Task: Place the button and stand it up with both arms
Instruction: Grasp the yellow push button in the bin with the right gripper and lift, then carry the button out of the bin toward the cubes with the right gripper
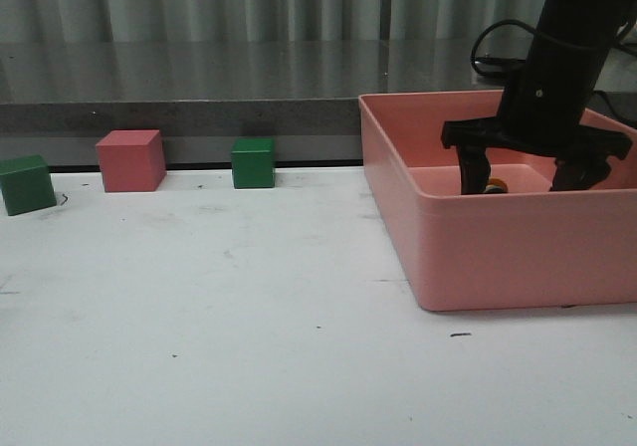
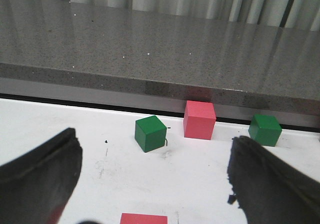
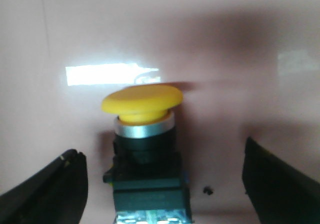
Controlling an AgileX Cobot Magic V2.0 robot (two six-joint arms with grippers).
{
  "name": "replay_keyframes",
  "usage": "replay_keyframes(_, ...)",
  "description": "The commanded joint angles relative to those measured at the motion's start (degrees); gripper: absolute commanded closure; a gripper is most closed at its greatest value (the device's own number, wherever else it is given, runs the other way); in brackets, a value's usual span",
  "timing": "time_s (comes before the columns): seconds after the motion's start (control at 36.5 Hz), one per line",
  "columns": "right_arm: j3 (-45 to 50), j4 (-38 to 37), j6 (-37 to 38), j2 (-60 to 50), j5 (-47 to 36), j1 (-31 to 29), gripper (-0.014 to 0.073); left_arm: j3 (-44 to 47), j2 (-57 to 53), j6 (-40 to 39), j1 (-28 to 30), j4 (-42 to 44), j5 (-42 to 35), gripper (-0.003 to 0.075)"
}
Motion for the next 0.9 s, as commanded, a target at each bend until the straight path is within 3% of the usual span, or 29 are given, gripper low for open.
replay_keyframes(0.0,-2.1,-0.4,-0.2,-2.6,-0.8,-0.3,-0.0047,-2.1,0.7,-0.1,0.1,0.0,-5.0,0.0156)
replay_keyframes(0.08,-2.2,-0.4,-0.2,-2.1,-0.4,-0.3,-0.0005,-2.1,0.7,-0.1,0.1,0.0,-5.0,0.0156)
replay_keyframes(0.27,-2.3,-0.4,-0.2,-2.4,-0.2,-0.3,0.0288,-2.1,0.7,-0.1,0.1,0.0,-5.0,0.0156)
replay_keyframes(0.36,-2.3,-0.4,-0.2,-2.7,0.0,-0.3,0.0356,-2.1,0.7,-0.1,0.1,0.0,-5.0,0.0156)
replay_keyframes(0.71,-2.4,-0.4,-0.2,-12.3,4.0,0.1,0.036,-2.1,0.7,-0.1,0.1,0.0,-4.7,0.0156)
replay_keyframes(0.88,-2.5,-0.3,-0.2,-17.4,6.9,3.3,0.0359,-2.1,0.7,-0.1,0.1,0.0,-4.7,0.0156)
